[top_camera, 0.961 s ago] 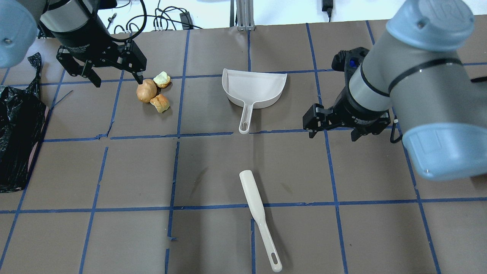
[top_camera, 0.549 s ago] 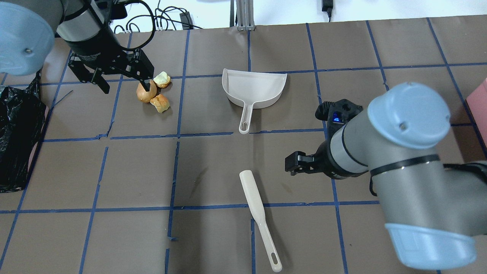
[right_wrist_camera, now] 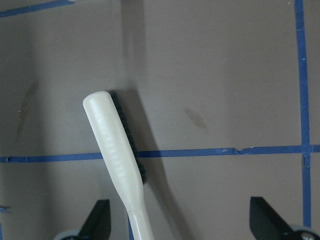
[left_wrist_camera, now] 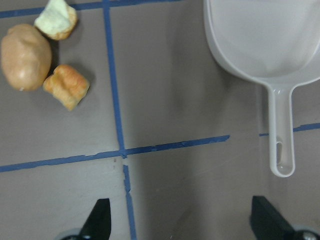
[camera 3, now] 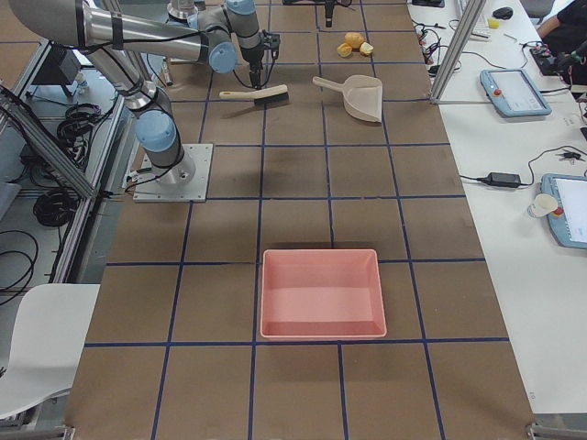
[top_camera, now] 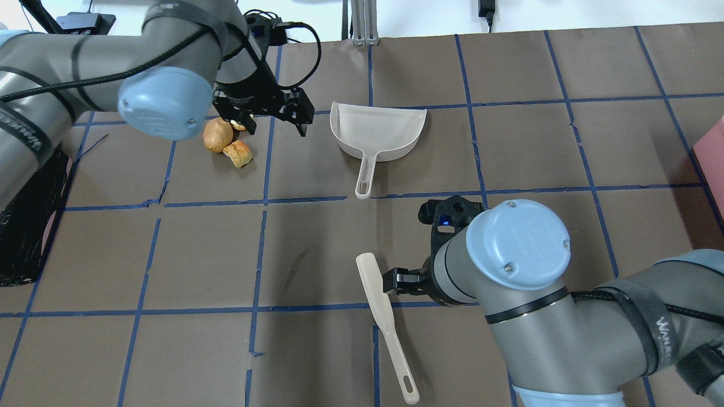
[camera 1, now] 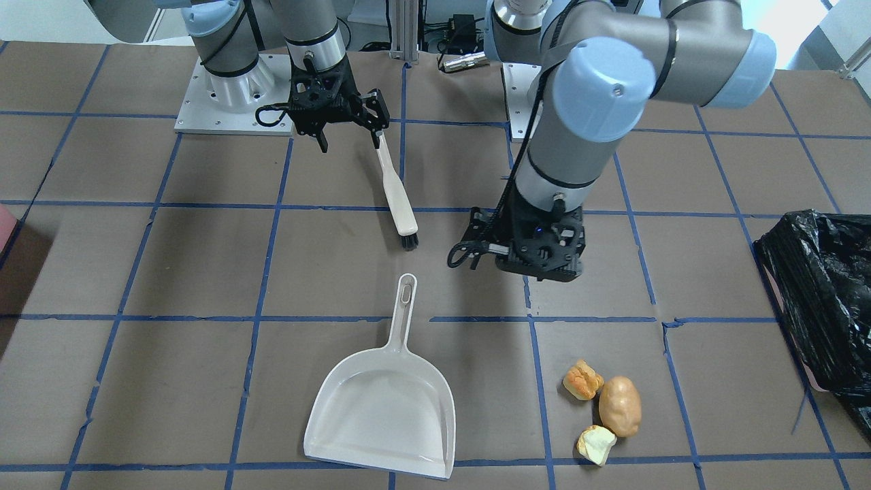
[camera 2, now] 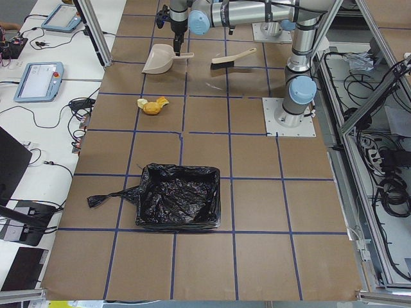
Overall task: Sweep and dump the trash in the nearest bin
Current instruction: 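Grasp the dustpan handle with the left gripper while the right gripper grasps the brush handle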
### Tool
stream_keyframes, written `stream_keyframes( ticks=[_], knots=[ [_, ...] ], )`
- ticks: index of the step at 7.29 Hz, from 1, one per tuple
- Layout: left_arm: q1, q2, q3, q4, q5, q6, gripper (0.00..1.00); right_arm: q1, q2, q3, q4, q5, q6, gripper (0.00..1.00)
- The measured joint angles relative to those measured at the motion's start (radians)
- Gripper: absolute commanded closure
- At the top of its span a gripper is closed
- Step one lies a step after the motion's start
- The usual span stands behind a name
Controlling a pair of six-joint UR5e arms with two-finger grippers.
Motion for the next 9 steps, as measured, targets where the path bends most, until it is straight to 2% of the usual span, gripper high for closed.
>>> stream_keyframes(
  ticks=[3,9],
  knots=[
    [-0.107,-0.106,-0.003,0.119,0.002,-0.023,0.00,0.082,0.025,0.062,-0.044,-0.016,0.007,0.00],
    [-0.210,-0.202,-0.073,0.288,0.002,-0.139,0.00,0.147,0.070,0.126,-0.189,-0.022,0.010,0.01]
  ],
)
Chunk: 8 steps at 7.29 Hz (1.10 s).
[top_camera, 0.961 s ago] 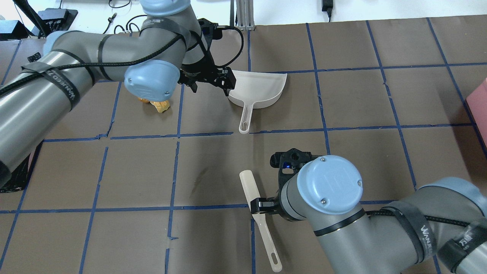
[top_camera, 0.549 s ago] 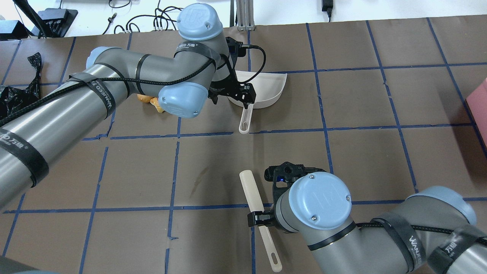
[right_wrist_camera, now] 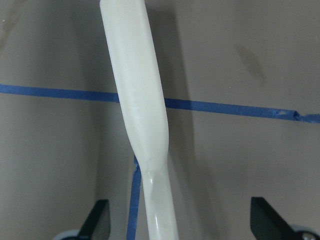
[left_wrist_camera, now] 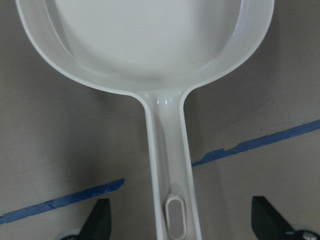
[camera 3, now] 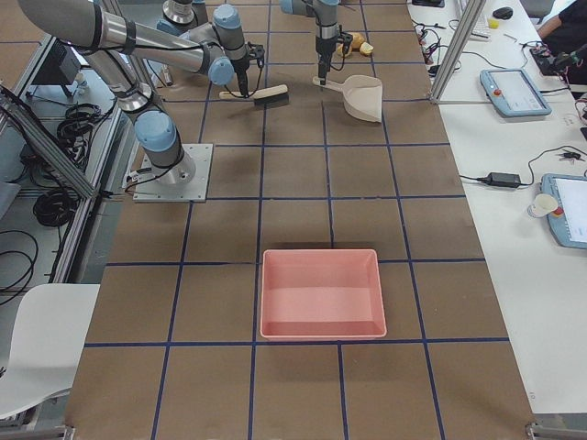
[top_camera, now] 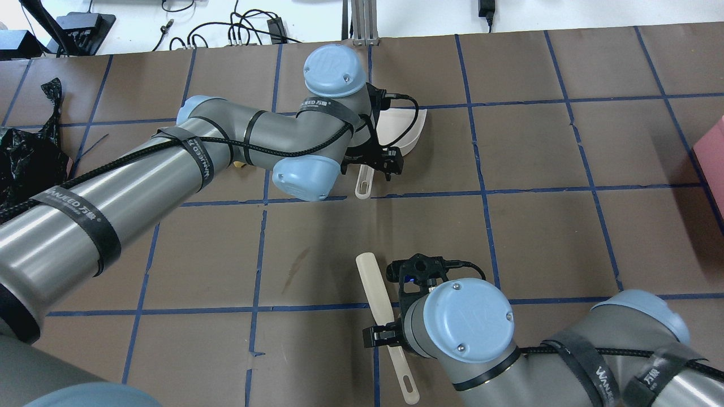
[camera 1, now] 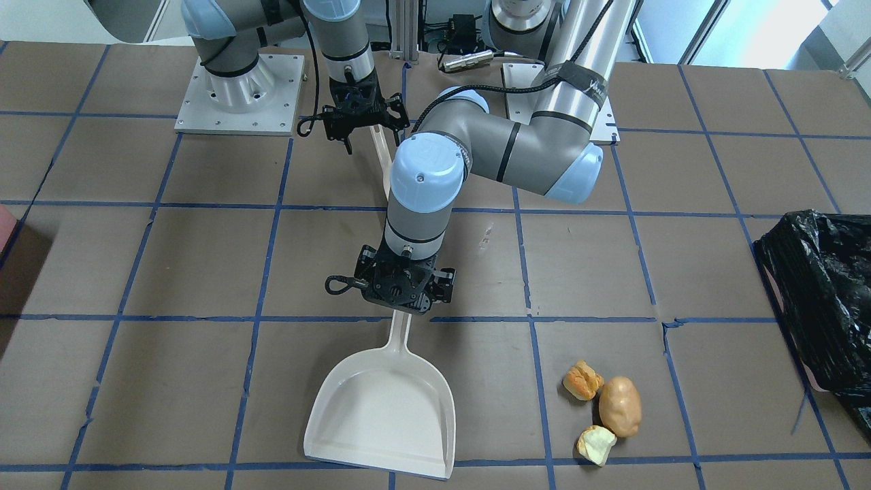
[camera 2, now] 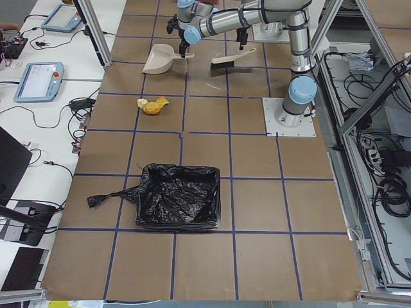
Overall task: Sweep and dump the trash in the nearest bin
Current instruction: 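Grasp the dustpan handle with the left gripper while the right gripper grasps the brush handle, then place the dustpan beside the food scraps while the right gripper lifts the brush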
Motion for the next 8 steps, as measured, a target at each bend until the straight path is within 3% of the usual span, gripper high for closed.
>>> stream_keyframes(
  ticks=[3,8],
  knots=[
    [-0.004,0.002,-0.018,0.020,0.019,-0.006,0.02,0.098,0.101,0.001,-0.094,-0.060,0.044,0.00],
    [-0.004,-0.008,-0.081,0.104,0.043,-0.011,0.10,0.120,0.120,0.091,-0.194,-0.077,0.062,0.03]
  ],
)
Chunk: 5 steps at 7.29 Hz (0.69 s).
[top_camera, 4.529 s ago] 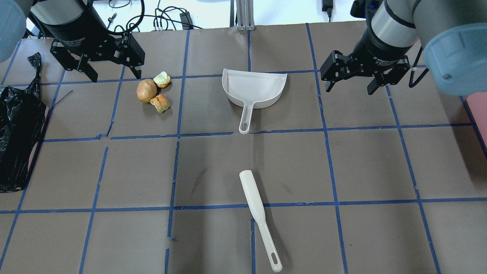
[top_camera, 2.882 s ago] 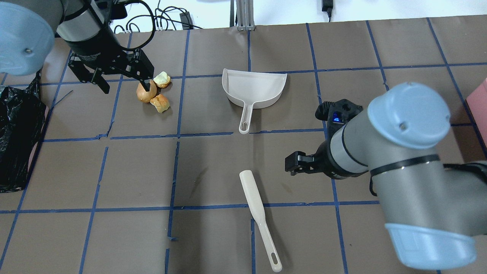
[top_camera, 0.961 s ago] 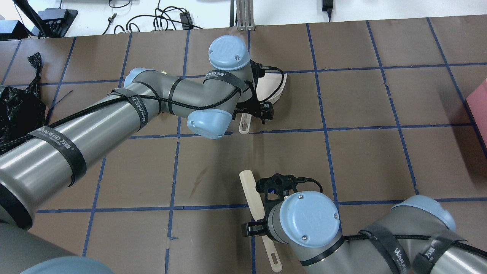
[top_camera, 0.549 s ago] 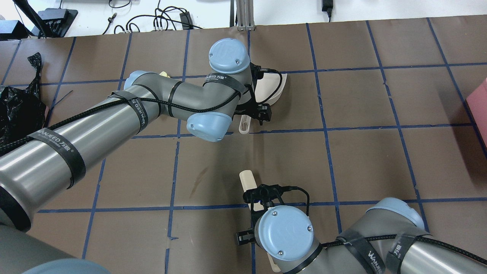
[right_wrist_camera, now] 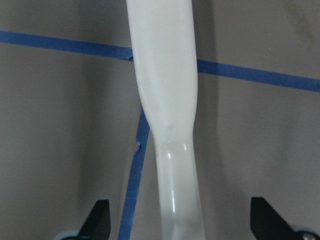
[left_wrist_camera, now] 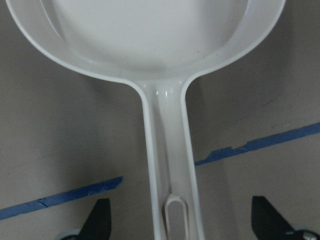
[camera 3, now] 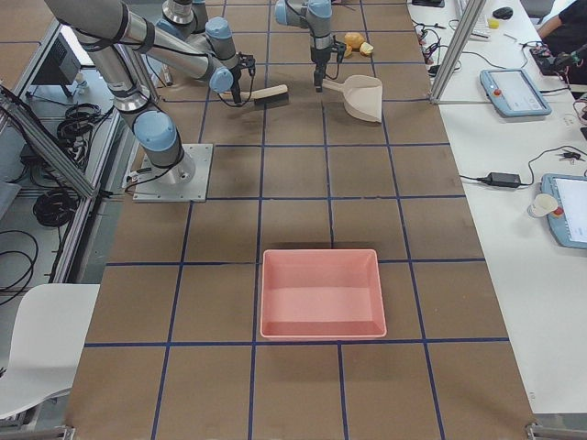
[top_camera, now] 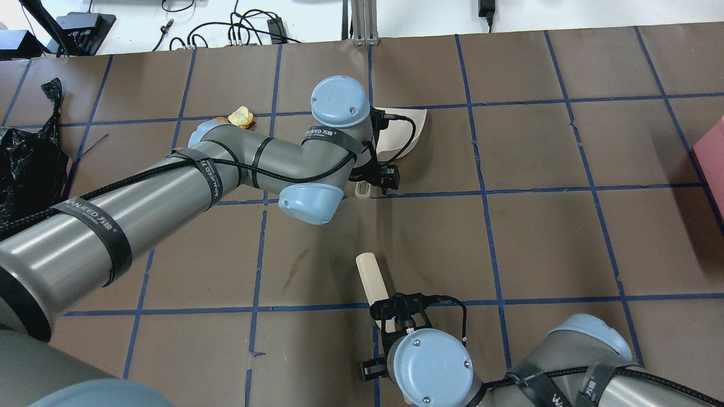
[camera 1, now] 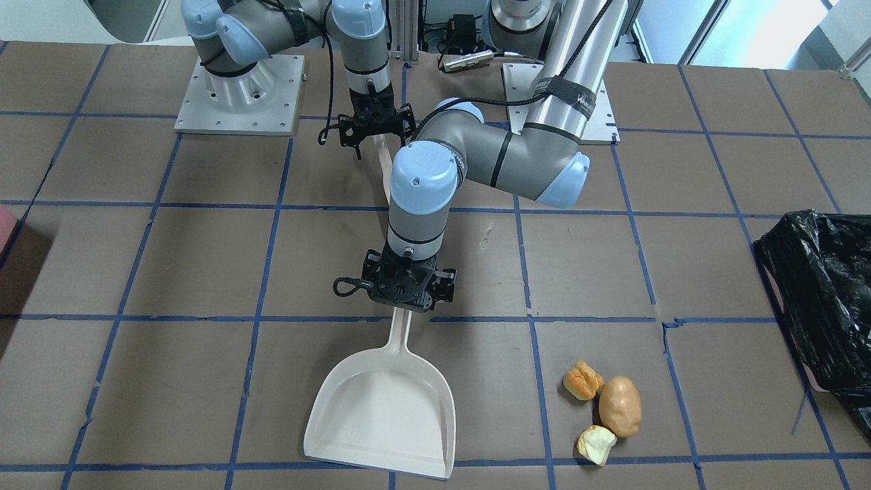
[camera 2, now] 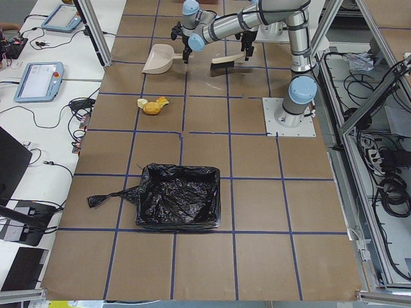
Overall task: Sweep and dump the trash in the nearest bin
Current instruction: 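Place the dustpan beside the food scraps while the right gripper lifts the brush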
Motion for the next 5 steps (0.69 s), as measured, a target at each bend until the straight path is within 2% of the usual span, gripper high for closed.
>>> stream_keyframes(
  ticks=[1,3,4,5],
  knots=[
    [0.000,0.000,-0.003,0.008,0.000,0.000,0.20,-0.001,0.000,0.008,-0.019,0.000,0.006,0.06],
    [0.000,0.000,-0.003,0.012,0.000,-0.007,0.52,-0.002,-0.002,0.012,-0.072,0.000,0.030,0.03],
    [0.000,0.000,-0.003,0.013,-0.001,-0.017,0.59,-0.002,-0.002,0.014,-0.124,-0.003,0.046,0.03],
    [0.000,0.000,-0.002,0.013,-0.002,-0.029,0.62,-0.002,-0.002,0.017,-0.161,-0.009,0.057,0.03]
  ],
)
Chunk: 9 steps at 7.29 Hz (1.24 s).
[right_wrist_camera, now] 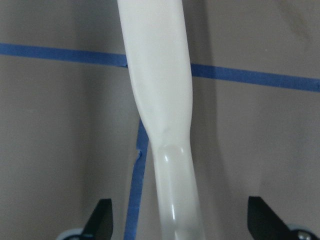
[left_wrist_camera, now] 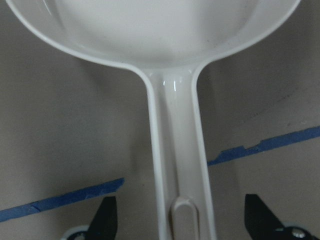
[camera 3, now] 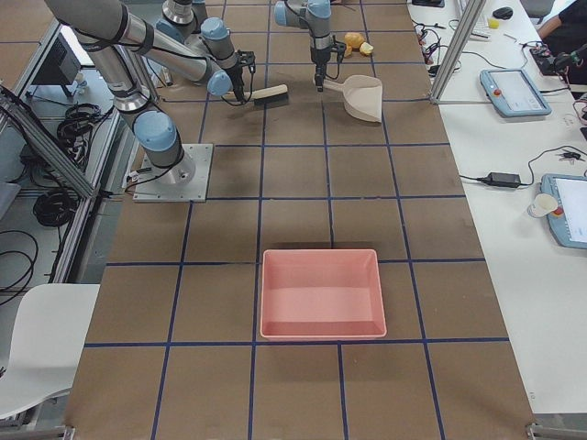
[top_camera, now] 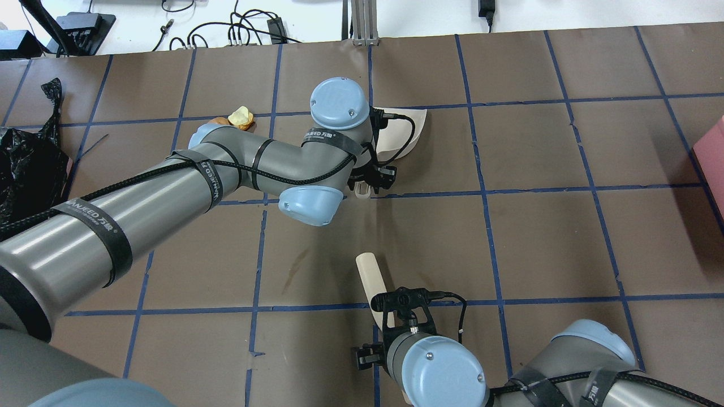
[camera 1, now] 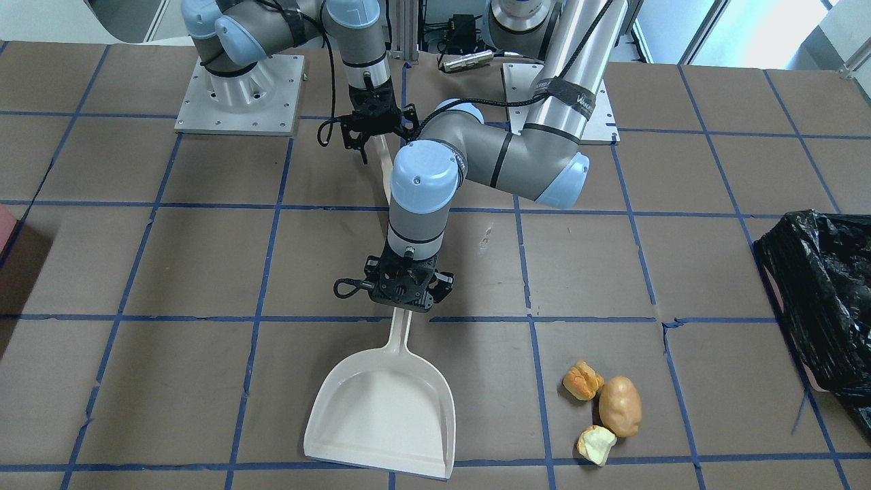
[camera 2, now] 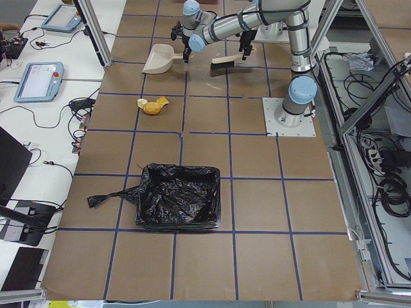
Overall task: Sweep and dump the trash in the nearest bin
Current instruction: 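Place the dustpan beside the food scraps while the right gripper lifts the brush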
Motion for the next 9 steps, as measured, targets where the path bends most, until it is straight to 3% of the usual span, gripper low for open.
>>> stream_keyframes(
  ticks=[3,4,5,7,9],
  knots=[
    [0.000,0.003,0.017,0.001,-0.001,-0.011,0.74,-0.001,0.000,0.031,-0.025,-0.014,0.005,0.04],
    [0.000,0.005,0.020,0.001,-0.001,-0.011,0.76,-0.001,0.000,0.035,-0.026,-0.015,0.008,0.26],
    [0.002,0.010,0.021,0.000,-0.001,-0.011,0.76,-0.001,0.000,0.036,-0.024,-0.015,0.010,0.56],
    [0.037,0.042,0.040,-0.016,0.002,0.011,0.76,-0.002,0.001,0.034,-0.020,-0.015,0.012,0.80],
    [0.102,0.098,0.079,-0.089,0.003,0.121,0.77,-0.003,0.002,0.027,-0.018,-0.014,0.012,0.91]
  ],
)
